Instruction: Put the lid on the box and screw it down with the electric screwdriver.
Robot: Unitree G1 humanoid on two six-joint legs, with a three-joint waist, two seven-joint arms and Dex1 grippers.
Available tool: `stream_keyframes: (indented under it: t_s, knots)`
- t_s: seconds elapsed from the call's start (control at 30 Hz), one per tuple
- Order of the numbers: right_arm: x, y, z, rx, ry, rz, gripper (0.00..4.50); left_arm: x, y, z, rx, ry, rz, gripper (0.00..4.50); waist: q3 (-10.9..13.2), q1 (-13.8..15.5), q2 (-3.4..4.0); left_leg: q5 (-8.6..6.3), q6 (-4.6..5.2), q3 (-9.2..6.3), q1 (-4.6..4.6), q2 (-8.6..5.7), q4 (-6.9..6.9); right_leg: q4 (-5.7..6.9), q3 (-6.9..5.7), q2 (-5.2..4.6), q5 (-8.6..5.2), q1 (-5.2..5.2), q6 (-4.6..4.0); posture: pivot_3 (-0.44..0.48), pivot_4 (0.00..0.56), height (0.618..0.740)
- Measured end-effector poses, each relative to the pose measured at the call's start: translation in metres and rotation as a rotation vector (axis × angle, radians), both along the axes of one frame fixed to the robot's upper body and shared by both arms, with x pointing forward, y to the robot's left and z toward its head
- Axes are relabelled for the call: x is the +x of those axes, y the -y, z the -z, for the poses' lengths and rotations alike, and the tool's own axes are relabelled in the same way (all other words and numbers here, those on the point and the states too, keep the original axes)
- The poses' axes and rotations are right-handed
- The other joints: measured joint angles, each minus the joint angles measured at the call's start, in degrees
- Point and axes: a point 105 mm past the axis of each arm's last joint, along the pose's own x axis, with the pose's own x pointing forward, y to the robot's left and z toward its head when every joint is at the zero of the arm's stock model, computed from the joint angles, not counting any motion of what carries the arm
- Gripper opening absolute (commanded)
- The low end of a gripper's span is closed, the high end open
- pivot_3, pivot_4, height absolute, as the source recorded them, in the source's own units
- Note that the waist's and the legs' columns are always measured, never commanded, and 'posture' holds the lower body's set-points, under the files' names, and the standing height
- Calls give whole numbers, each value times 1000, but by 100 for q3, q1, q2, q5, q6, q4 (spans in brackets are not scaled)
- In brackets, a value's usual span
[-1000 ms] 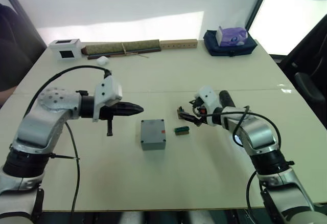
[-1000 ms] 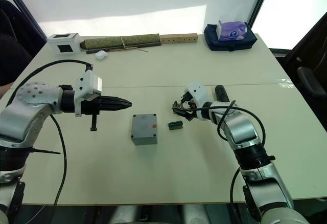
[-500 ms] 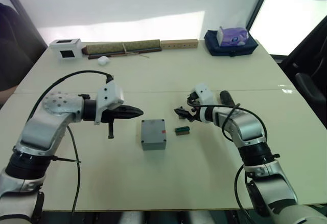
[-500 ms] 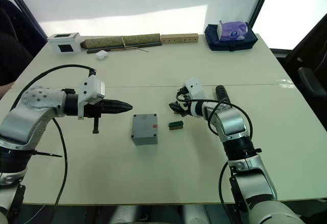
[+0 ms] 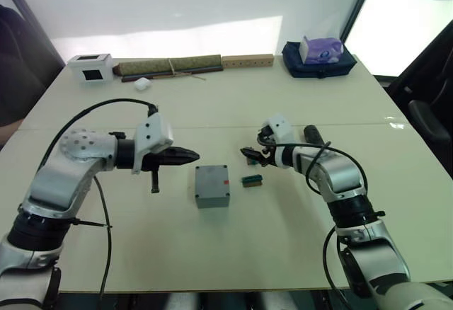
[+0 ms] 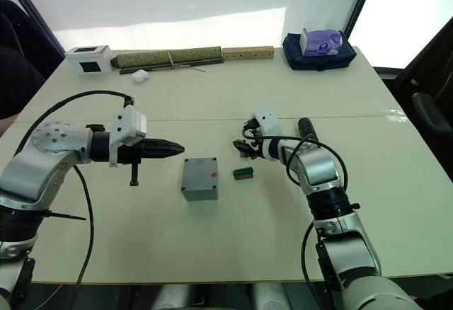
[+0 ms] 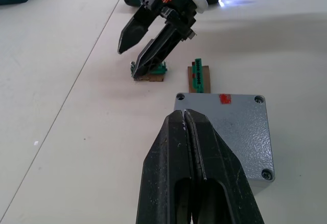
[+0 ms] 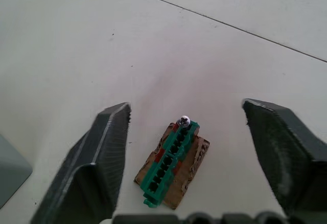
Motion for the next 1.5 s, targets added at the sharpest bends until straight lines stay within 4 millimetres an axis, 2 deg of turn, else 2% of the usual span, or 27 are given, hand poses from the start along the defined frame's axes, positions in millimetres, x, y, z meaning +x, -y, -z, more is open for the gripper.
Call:
stream_keyframes:
  t_s: [0.17, 0.2, 0.5, 0.67, 0.73, 0.93, 1.03, 1.13, 1.2, 1.5]
  knots:
    - [0, 0, 1, -7, 0, 1, 228, 0, 0, 1, 0, -5, -2, 0, 0, -1, 0, 0, 0, 0, 0, 0, 0, 0, 0, 0, 0, 0, 0, 0, 150, 740]
    - [0, 0, 1, -8, 0, 1, 43, 0, 0, 0, 0, -5, -1, 0, 0, -1, 0, 0, 0, 0, 0, 0, 0, 0, 0, 0, 0, 0, 0, 0, 150, 740]
    - [-2, -4, -5, -7, 1, -24, 43, 0, 2, 0, -3, -4, 0, 0, 0, -1, 0, 0, 0, 0, 0, 0, 0, 0, 0, 0, 0, -1, 0, 0, 150, 740]
    - [-7, -3, -38, 10, 50, -66, 43, -1, 2, 1, 1, -5, 3, 0, 0, 4, 1, 0, 0, -1, 0, 0, 0, 0, 0, -1, 0, 0, 0, 0, 150, 740]
    - [-11, -4, -44, 9, 58, -90, 43, -2, 2, 1, 3, -4, 6, 0, 0, 5, 1, 0, 0, -1, 0, 0, -1, -1, 0, 0, 0, 0, 0, 0, 150, 740]
    - [-34, -16, -58, 26, 33, -220, 43, -4, -1, 7, 11, -24, -3, 0, 0, 4, 1, 0, 0, -2, 0, 1, -1, -1, 0, -1, 0, 0, 0, 0, 150, 740]
    - [-55, -37, -65, 12, 36, -345, 43, -5, -7, 11, 27, -38, -22, 0, 0, -24, 1, 0, 1, -1, 0, 3, -4, -1, 2, 1, 0, -4, -1, 0, 150, 740]
    - [-74, -63, -63, -11, 34, -463, 43, -7, -10, 16, 30, -52, -29, 0, 0, -10, 1, 0, 1, -6, 0, 4, -4, 0, -2, 1, -1, -3, -1, 0, 150, 740]
    - [-78, -68, -56, -30, 15, -486, 43, -6, -10, 15, 30, -50, -31, 0, 0, 20, 1, 0, 0, -6, 0, 1, -1, -1, -3, -4, 0, 1, 0, 0, 150, 740]
    - [-76, -65, -49, -87, 23, -486, 43, -5, -11, 16, 27, -45, -44, 0, 0, 5, 0, 0, 0, -6, -1, -2, -2, -5, -3, -7, 1, 0, 1, 0, 150, 740]
